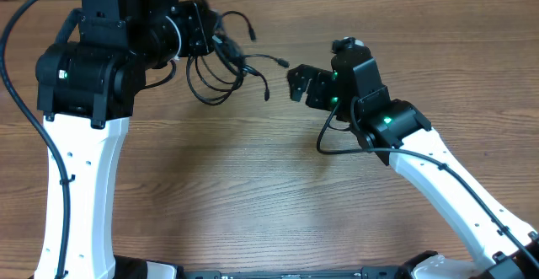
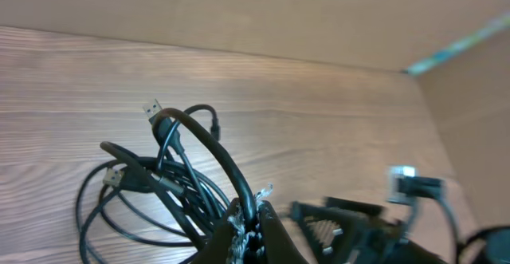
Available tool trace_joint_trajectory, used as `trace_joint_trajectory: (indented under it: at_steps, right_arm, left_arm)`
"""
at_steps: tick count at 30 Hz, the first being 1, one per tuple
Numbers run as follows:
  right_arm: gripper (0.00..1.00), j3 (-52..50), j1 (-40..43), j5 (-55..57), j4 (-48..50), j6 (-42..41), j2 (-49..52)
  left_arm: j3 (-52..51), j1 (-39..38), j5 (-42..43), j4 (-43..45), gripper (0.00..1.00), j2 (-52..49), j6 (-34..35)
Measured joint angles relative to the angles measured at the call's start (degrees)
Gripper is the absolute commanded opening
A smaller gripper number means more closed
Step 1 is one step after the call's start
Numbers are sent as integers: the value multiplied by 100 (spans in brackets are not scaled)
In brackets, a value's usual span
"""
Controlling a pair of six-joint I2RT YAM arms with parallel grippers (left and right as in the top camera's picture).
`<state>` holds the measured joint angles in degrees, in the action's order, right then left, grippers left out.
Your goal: Untangle cables
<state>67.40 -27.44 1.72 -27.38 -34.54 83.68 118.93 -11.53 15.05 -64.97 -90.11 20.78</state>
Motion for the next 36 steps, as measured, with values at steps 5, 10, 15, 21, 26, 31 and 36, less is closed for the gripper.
trace_joint_trajectory:
  at_steps: [5, 10, 15, 21, 26, 31, 36]
  right_arm:
    - [100, 310, 90, 136, -70, -61, -42]
    - [100, 1158, 81, -356, 90, 205, -315]
    - [100, 1425, 72, -601, 28, 540, -518]
    - [91, 1421, -120, -636, -310, 728, -13]
    - [4, 1419, -483, -654, -326, 1045, 339]
    - [4, 1419, -682, -461, -431, 1252, 435]
    - [4, 1416, -345, 127, -1067, 1386, 352]
  left_arm:
    - [0, -31, -297, 0, 4, 0, -2]
    - [0, -127, 289, 2, 4, 0, -2]
    - [0, -330, 1449, 2, 4, 0, 0]
    - [0, -680, 2096, 33, 4, 0, 28]
    - [0, -693, 2337, 149, 4, 0, 70]
    - [-2, -581, 2164, -140, 4, 0, 68]
    - [-2, 17, 1003, -1161, 4, 138, -17]
